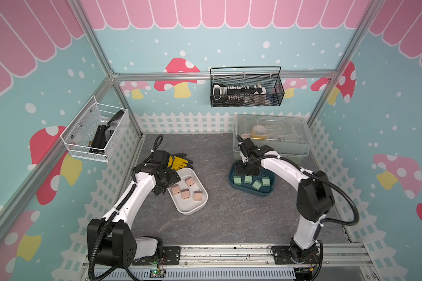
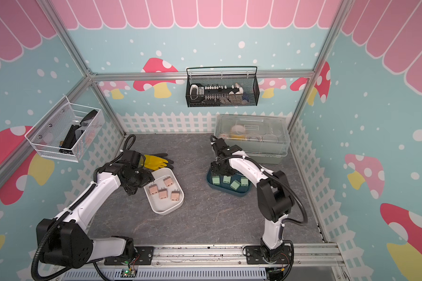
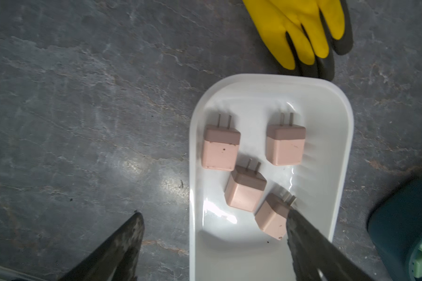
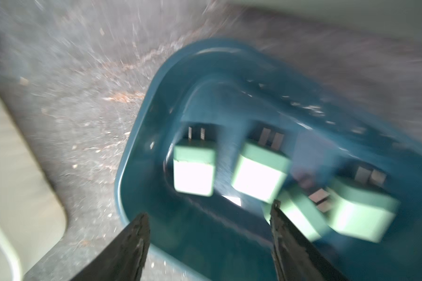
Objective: Place the plugs by color into the storage box
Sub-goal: Place the plug in the storage box, then adjust the storage box at the center of the board, then move the storage box to the center of the board.
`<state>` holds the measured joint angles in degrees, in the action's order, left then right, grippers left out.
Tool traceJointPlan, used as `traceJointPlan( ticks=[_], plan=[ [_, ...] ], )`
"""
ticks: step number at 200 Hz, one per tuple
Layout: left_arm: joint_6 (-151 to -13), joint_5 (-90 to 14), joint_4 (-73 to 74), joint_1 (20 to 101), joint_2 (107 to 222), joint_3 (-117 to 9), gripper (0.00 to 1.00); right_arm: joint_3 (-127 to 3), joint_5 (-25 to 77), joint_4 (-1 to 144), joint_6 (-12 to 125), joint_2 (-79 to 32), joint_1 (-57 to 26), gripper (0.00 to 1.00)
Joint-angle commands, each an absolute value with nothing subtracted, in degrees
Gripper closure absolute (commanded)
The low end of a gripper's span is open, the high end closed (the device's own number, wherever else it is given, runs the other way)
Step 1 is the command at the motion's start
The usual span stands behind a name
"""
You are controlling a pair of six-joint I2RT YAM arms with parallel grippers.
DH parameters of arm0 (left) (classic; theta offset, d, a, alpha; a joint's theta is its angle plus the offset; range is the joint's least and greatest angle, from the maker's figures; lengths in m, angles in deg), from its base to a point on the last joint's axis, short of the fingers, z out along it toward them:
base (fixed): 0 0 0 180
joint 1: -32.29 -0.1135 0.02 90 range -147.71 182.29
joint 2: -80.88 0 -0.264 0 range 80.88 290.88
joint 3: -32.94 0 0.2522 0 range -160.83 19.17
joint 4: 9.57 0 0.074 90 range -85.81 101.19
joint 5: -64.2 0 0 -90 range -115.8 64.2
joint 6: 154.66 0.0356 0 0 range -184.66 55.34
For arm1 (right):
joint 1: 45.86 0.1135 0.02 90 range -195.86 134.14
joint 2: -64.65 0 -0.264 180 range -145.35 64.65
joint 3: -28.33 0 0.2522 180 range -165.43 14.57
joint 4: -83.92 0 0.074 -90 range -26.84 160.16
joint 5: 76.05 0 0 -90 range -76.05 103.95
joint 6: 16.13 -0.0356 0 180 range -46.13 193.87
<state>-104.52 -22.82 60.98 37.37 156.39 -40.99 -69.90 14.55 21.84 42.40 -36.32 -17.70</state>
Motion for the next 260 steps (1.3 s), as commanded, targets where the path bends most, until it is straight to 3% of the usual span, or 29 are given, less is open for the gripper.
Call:
traceJointPlan(
  ticks=[1,37,88,131,168,195,229,260],
  plan=[
    [-102.5,-22.7,60.94,36.35,157.08,-38.02,0.12,-64.92,13.78,18.55,43.43,-29.97,-21.83,0.24],
    [-104.22,-28.37,52.35,38.73,160.34,-33.27,0.13,-56.16,15.44,18.56,45.01,-24.48,-30.36,0.23],
    [-106.41,-28.34,46.3,49.59,168.32,-34.6,0.17,-49.59,19.42,21.4,46.97,-24.33,-39.89,0.22],
    [-109.63,-29.35,43.99,58.04,173.86,-40.11,0.17,-46.54,25.68,27.81,43.67,-27.17,-38.87,0.24],
    [-108.12,-28.13,45.47,58.21,173.6,-41.3,0.17,-52.31,26.59,30.1,40.06,-32.97,-30.18,0.24],
    [-107.09,-26.95,47.41,57.87,172.25,-42.18,0.17,-55.18,27.75,30.88,38.32,-34.58,-28.55,0.24],
    [-107.29,-24.12,48.46,57.01,168.65,-41.95,0.17,-54.3,24.69,28.34,41.61,-31.91,-29.44,0.22],
    [-106.25,-17.47,49.74,53.21,159.86,-40.59,0.16,-47.57,21.06,29.48,42.46,-21.91,-33.73,0.13]
  ],
)
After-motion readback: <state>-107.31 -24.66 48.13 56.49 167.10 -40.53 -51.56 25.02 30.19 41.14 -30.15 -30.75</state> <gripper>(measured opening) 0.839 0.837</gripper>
